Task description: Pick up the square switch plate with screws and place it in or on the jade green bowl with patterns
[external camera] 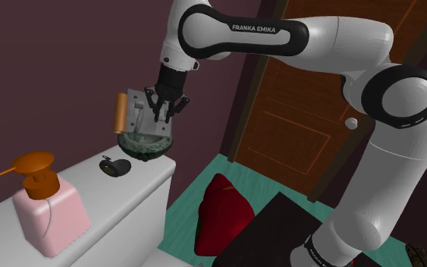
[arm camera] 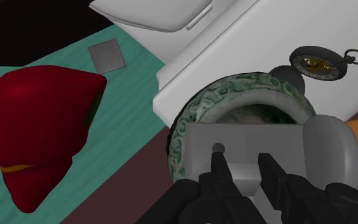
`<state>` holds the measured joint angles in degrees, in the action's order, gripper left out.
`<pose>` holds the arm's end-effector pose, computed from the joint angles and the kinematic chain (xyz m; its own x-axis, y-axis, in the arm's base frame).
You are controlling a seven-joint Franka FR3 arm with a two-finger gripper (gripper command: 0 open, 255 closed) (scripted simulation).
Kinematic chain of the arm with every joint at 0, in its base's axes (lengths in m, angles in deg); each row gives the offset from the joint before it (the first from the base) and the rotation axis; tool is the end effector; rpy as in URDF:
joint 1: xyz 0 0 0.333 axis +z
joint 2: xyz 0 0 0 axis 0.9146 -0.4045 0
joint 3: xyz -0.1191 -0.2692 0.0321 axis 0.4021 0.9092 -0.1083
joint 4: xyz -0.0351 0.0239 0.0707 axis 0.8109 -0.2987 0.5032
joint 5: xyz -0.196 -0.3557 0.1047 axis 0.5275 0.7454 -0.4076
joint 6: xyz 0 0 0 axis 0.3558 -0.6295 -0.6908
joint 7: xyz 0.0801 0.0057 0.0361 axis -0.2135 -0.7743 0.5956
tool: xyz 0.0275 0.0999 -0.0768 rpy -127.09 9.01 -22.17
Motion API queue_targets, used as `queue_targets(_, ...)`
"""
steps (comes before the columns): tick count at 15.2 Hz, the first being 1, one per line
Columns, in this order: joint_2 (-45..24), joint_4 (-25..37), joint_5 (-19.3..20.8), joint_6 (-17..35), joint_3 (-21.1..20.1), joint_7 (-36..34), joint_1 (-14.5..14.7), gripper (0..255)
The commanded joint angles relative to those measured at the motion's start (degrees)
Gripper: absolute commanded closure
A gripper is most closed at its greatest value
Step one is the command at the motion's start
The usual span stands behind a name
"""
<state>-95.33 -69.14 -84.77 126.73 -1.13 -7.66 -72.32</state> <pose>0.5971 0.2613 0.5006 0.9031 -0.4270 -0.0457 -0.4284 -0.8884 -0.1651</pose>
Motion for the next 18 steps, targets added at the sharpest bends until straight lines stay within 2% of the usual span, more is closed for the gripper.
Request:
queue_targets(1,-0.06,-0.59,0.02,0.7,0.03,0.1,-0.04,255)
queue_targets(7,-0.06,-0.58,0.02,0.69,0.04,0.1,-0.03,255)
queue_targets(8,-0.06,-0.61,0.02,0.72,0.04,0.11,-0.03,0)
queue_targets(13,-0.06,-0.58,0.02,0.69,0.04,0.1,-0.03,0)
queue_targets(17,0.02,6.58,0.0,-6.56,0.11,0.07,-0.21,0)
queue_targets(18,0.02,6.58,0.0,-6.56,0.11,0.07,-0.21,0)
